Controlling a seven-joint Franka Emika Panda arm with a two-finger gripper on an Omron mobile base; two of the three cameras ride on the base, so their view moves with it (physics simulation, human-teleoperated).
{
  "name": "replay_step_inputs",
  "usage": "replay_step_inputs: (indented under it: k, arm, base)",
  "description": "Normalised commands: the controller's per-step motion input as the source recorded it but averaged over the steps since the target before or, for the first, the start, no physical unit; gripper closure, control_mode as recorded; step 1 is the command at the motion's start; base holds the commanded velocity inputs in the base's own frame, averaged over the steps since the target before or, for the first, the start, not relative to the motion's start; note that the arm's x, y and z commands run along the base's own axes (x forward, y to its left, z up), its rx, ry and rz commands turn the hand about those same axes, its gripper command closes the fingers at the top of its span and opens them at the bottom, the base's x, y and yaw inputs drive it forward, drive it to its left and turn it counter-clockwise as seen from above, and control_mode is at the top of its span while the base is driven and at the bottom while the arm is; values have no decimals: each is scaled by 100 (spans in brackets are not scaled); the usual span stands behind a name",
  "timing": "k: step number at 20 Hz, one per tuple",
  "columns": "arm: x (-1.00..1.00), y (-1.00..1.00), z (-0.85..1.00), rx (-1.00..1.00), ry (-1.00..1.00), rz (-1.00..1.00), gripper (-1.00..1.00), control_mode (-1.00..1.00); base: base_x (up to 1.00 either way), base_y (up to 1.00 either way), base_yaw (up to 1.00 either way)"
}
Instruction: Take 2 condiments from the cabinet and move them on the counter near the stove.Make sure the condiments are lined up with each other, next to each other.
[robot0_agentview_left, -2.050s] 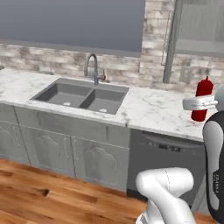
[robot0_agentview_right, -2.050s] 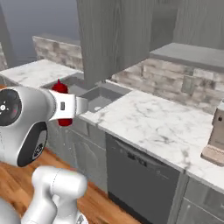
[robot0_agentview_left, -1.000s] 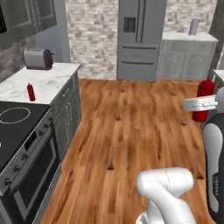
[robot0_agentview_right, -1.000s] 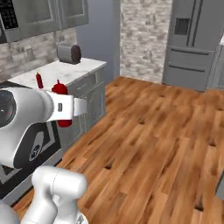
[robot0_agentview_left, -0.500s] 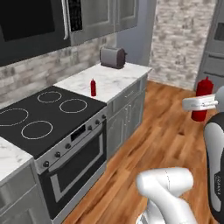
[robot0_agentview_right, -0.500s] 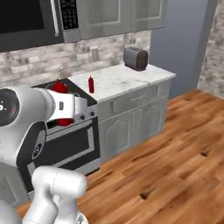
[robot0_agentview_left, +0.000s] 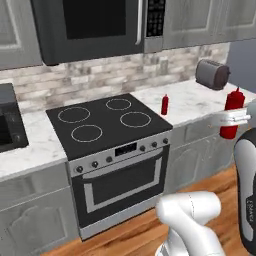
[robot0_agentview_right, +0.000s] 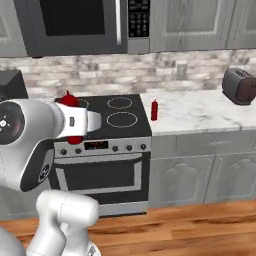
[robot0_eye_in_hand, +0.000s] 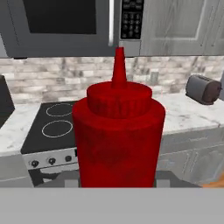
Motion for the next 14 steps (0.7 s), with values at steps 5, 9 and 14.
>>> replay_step_inputs:
  k: [5, 9, 14]
  arm:
    - [0, 0, 0, 0, 0, 0, 100, 100]
    - [0, 0, 0, 0, 0, 0, 100, 100]
    - [0, 0, 0, 0, 0, 0, 100, 100]
  base:
    - [0, -56, 86]
    - [0, -67, 71]
    - [-21, -65, 11]
